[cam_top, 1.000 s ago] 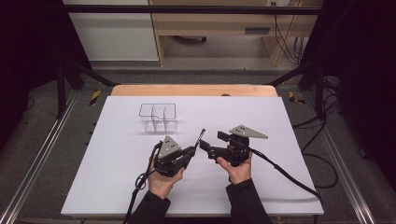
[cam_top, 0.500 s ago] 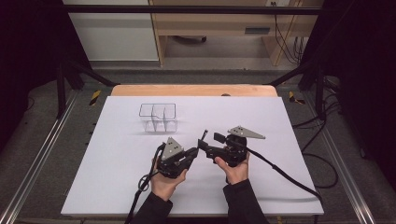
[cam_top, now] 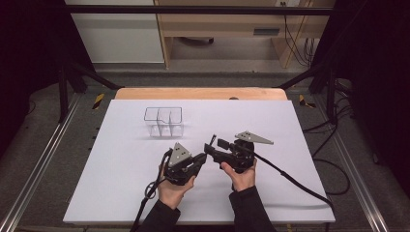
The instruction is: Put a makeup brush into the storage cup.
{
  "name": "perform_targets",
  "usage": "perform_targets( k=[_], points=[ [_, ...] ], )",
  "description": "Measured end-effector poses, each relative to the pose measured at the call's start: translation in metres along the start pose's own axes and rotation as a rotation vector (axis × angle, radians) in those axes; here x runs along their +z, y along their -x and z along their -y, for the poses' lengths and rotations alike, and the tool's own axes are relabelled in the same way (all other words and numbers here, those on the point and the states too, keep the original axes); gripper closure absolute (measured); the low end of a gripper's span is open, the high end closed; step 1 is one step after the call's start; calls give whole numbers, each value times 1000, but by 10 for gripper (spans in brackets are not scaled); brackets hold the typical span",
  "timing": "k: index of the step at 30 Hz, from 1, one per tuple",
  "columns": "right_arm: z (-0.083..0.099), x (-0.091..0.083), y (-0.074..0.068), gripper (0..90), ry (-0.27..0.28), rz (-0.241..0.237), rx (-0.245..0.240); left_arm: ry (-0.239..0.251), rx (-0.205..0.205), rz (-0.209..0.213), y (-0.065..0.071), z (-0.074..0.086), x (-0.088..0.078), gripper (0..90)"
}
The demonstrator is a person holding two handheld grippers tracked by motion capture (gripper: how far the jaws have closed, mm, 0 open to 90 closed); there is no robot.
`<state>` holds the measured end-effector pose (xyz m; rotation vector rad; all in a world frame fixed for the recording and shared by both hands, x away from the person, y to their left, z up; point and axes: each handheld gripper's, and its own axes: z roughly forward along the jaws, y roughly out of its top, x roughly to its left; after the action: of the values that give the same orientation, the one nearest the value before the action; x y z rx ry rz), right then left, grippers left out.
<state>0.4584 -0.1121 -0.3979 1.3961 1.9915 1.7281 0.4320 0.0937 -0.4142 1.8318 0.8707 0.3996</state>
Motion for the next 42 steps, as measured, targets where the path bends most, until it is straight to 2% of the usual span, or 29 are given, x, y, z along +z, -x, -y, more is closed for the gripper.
perform_targets(
  k=[20, 38, 42],
  points=[
    [-1, 1, 1, 624, -4, -38, 63, 15, -14, 7, 5, 1, 0, 835],
    [1, -1, 4, 812, 7, -52, 111, 28, -18, 7, 8, 1, 0, 835],
    [1, -1, 4, 831, 12, -68, 119, 24, -15, 7, 9, 2, 1, 835]
  ],
)
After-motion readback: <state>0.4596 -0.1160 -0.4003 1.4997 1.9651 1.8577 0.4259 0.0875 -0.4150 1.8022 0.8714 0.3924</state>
